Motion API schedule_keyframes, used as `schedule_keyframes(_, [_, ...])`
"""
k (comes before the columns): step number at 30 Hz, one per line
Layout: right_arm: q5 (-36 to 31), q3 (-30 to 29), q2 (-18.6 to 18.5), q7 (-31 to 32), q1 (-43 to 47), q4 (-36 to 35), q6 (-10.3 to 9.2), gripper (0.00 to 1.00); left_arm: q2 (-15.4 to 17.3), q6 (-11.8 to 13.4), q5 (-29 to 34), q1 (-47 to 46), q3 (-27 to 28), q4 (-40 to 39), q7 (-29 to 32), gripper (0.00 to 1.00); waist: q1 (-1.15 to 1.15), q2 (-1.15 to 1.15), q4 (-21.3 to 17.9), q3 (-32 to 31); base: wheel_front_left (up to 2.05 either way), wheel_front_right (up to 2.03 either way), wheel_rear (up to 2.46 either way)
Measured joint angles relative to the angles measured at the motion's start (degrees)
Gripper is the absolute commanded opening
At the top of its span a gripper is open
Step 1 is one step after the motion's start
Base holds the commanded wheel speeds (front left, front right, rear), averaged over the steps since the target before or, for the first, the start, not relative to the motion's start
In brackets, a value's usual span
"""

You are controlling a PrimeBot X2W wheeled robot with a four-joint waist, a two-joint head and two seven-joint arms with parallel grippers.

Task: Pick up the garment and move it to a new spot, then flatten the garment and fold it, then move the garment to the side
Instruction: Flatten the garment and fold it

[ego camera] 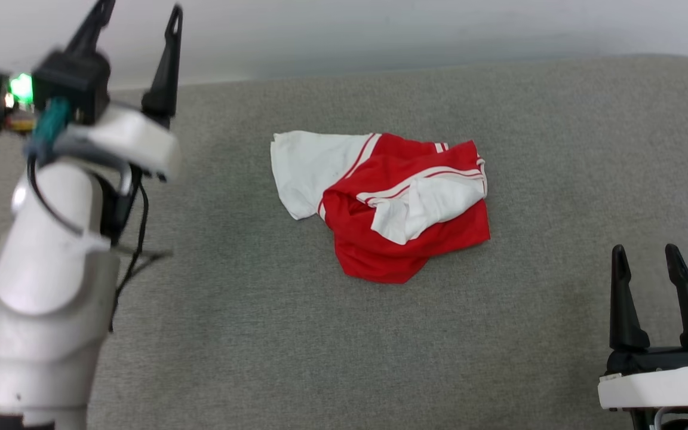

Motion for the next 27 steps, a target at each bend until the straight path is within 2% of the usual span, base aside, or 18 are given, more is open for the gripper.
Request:
schedule_keyframes(6, [0.4,0.1,0.0,0.0,-1.4,-0.2,0.00,1.00,3.6,-1.5,-3.5,-10.4,-8.2,5.7,14.2,1.00,0.00,0.00,-1.4,2.8,0.00,0.00,0.00])
schedule_keyframes(10, [0.6,0.1,0.0,0.0,-2.3,-0.2,-0.01,1.00,6.2,-1.5,-13.7,-15.0,-17.4,7.0,25.7,1.00,0.00,0.00,-2.5,4.2,0.00,0.00,0.00])
schedule_keyframes(15, [0.9,0.3,0.0,0.0,-3.4,-0.2,0.00,1.00,11.1,-1.5,-26.5,-19.0,-26.8,6.5,40.6,1.00,0.00,0.00,-3.8,6.2,0.00,0.00,0.00])
schedule_keyframes(18, [1.0,0.5,0.0,0.0,-3.8,-0.2,0.00,1.00,12.9,-1.5,-31.8,-20.9,-31.9,5.5,47.6,1.00,0.00,0.00,-4.5,7.4,0.00,0.00,0.00])
schedule_keyframes(21, [1.5,0.8,0.0,0.0,-4.9,-0.2,0.00,1.00,14.3,-1.5,-35.3,-23.1,-35.8,4.6,52.0,1.00,0.00,0.00,-5.2,8.8,0.00,0.00,0.00])
schedule_keyframes(27, [2.4,1.6,0.0,0.0,-6.2,-0.3,0.00,1.00,15.1,-1.5,-40.1,-25.6,-43.1,5.0,57.9,1.00,0.01,0.00,-7.1,11.7,0.00,0.00,0.00])
